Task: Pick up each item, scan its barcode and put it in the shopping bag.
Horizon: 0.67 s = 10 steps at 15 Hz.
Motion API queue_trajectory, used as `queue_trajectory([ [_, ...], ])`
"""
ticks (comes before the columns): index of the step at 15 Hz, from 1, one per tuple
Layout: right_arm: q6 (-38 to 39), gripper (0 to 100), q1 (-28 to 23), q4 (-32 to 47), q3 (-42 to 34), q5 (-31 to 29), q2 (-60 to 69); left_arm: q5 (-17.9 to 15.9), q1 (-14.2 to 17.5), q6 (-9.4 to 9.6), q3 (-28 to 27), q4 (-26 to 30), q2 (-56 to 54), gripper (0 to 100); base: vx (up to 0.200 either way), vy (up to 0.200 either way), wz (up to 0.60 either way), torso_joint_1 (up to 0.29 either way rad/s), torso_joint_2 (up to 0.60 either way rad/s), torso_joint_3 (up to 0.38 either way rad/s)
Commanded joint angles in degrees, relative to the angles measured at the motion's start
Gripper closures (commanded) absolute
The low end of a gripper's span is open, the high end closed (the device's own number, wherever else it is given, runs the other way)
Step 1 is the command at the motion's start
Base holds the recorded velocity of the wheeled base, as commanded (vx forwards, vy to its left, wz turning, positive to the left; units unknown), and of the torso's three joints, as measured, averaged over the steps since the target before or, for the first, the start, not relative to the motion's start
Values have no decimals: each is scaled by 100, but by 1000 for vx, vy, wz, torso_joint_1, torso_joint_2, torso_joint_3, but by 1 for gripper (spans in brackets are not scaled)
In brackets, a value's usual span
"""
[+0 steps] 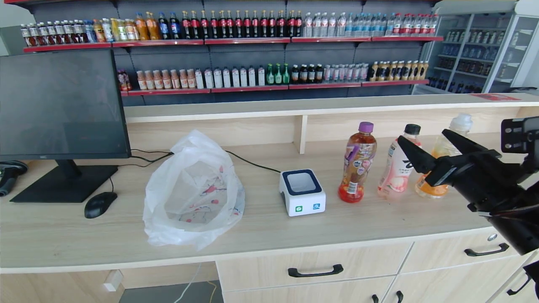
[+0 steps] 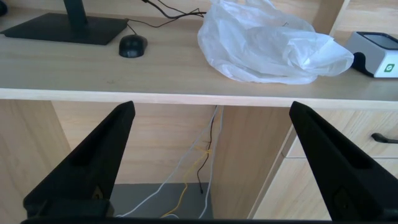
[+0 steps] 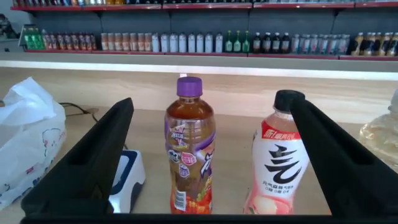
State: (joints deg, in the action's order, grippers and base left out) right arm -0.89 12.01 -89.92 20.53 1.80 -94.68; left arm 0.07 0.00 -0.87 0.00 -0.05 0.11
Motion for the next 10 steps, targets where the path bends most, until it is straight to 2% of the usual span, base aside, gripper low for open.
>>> queue_trajectory([
  [1, 19, 0, 91, -8, -49, 4, -226, 1, 0, -1, 0, -4, -2, 0, 0, 0, 0, 0, 0, 0],
  [4, 80, 0, 170, -8, -225, 4, -349, 1, 0, -1, 0, -4, -2, 0, 0, 0, 0, 0, 0, 0],
  [6, 186, 0, 399, -8, -207, -22, -472, 1, 0, -1, 0, -4, -2, 0, 0, 0, 0, 0, 0, 0],
  [7, 230, 0, 619, -8, -216, -312, -648, 1, 0, -1, 0, -4, -2, 0, 0, 0, 0, 0, 0, 0],
  [10, 467, 0, 838, -8, -84, -910, -1070, 1, 0, -1, 0, -4, -2, 0, 0, 0, 0, 0, 0, 0],
])
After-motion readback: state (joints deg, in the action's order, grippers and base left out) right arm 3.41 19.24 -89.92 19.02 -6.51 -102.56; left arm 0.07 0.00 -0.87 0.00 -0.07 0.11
